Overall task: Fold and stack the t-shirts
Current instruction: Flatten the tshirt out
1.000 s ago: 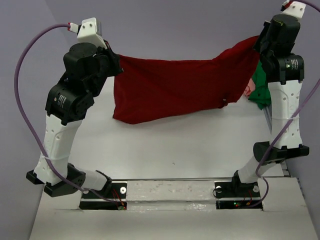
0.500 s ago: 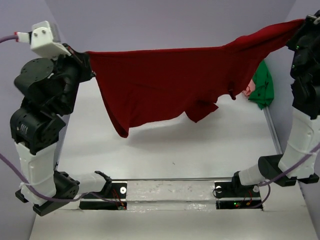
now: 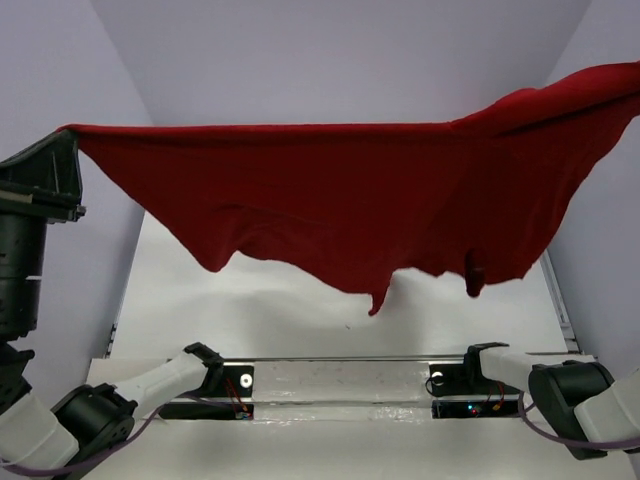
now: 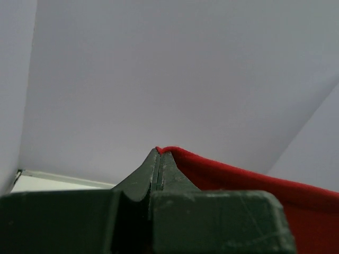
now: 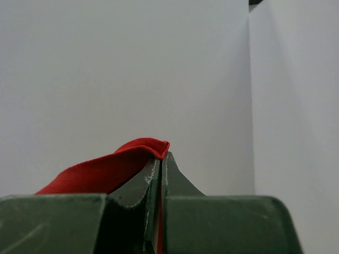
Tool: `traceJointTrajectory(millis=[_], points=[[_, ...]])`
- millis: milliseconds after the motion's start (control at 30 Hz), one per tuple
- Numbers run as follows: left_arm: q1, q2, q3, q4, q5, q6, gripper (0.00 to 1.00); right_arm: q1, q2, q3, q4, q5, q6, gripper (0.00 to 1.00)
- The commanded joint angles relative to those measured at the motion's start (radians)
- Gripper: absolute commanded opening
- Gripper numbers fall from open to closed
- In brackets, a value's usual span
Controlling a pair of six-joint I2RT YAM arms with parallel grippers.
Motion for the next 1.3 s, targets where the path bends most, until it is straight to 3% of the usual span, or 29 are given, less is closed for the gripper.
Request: traceJointTrajectory(millis=[0, 200, 433, 567, 733, 833, 1033, 1267], points=[[0.004, -0.038, -0.018, 0.107, 0.063, 0.041, 0.0, -0.005, -0.007, 0.04, 0.067, -0.088, 0.029, 0.0], [0.003, -0.023, 0.002, 0.078, 0.036, 0.046, 0.0, -0.005, 0.016, 0.043, 0.07, -0.092, 0.031, 0.0], [0.004, 0.072, -0.145, 0.049, -0.233, 0.055, 0.0, -0.005, 0.107, -0.006, 0.071, -0.043, -0.008, 0.0], [0.004, 0.161, -0.172, 0.041, -0.262, 0.031, 0.0, -0.005, 0.2, -0.022, 0.085, -0.026, -0.043, 0.0], [0.018, 0.305, -0.052, -0.008, -0.239, 0.014, 0.0, -0.005, 0.34, 0.032, 0.081, -0.016, -0.055, 0.0], [0.018, 0.302, 0.012, -0.011, -0.208, 0.008, 0.0, -0.005, 0.311, 0.018, 0.081, -0.02, -0.058, 0.0], [0.016, 0.21, -0.014, -0.02, -0.184, 0.011, 0.0, -0.005, 0.155, -0.107, 0.116, 0.02, -0.092, 0.0], [0.016, 0.081, -0.057, -0.037, -0.127, 0.008, 0.0, -0.005, 0.023, -0.132, 0.091, 0.0, -0.074, 0.0]])
